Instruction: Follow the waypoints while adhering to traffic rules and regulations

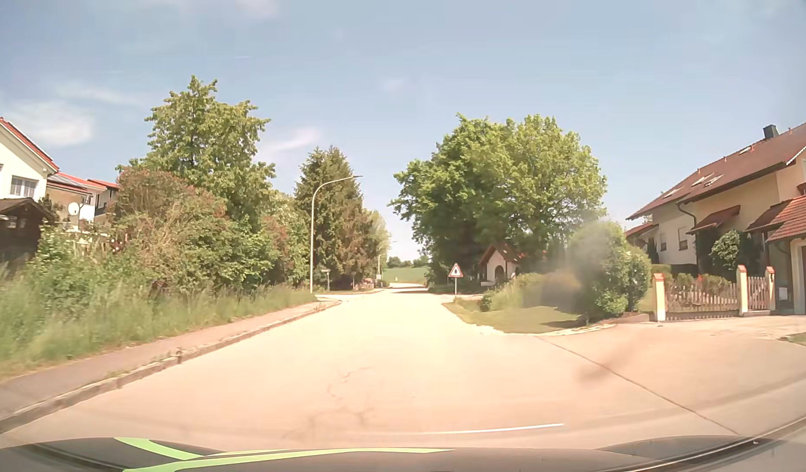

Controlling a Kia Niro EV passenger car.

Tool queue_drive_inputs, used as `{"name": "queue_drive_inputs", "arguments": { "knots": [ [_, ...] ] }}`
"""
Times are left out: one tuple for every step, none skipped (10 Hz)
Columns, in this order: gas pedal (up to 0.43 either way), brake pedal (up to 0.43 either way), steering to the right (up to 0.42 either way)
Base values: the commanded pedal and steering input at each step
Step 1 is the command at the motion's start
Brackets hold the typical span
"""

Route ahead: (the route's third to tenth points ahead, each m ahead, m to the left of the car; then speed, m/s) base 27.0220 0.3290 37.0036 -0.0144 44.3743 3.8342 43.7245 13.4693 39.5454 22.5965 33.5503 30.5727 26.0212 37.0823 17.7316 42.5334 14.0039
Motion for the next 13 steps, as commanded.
{"name": "queue_drive_inputs", "arguments": {
  "knots": [
    [0.000,0.000,0.013],
    [0.000,0.000,0.011],
    [0.000,0.000,0.010],
    [0.000,0.000,0.010],
    [0.000,0.037,0.008],
    [0.000,0.098,0.007],
    [0.000,0.134,0.006],
    [0.000,0.165,0.005],
    [0.000,0.189,0.004],
    [0.000,0.201,0.004],
    [0.000,0.213,0.004],
    [0.000,0.232,0.004],
    [0.000,0.244,0.004]
  ]
}}
